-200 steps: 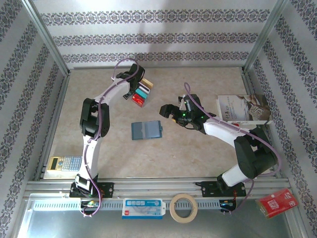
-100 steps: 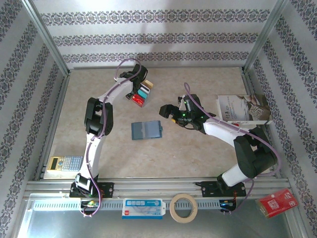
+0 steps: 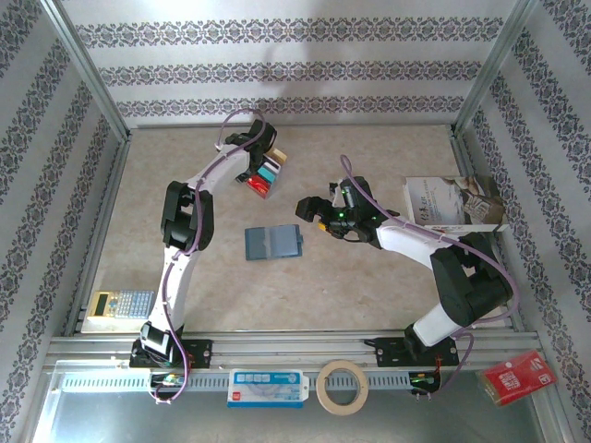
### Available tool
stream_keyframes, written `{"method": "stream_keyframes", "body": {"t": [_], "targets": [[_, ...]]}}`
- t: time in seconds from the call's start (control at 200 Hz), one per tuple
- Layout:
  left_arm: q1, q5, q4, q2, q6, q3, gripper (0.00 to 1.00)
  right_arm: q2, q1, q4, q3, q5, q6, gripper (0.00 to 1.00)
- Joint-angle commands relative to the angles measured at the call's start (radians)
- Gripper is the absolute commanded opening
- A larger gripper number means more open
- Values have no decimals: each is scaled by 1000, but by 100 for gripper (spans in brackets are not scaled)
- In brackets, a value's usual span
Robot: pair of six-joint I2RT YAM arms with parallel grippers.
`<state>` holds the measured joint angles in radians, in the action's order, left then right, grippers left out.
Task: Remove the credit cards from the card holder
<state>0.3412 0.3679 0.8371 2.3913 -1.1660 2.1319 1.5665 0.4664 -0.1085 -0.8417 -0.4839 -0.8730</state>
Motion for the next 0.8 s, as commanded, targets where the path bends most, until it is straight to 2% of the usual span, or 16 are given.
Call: {"method": "stream_keyframes", "body": {"t": [0.0,0.25,0.41,0.64,0.799], "targets": [[12,-22,18,-14,45,27,40,11,-11,-23,-15,-16,-15,97],[12,-44,17,-47,91,21,41,17,-9,-29,-12,-21,-21,97],[12,-46,-7,-138,118,-43,41,15,-9,-28,-14,-20,-17,96],[11,-12,-123,-379,173,-282,43,23,0,-16,-24,-4,-5,96],[9,22,-212,-583,221,-484,49,29,12,5,-37,20,14,96]]}}
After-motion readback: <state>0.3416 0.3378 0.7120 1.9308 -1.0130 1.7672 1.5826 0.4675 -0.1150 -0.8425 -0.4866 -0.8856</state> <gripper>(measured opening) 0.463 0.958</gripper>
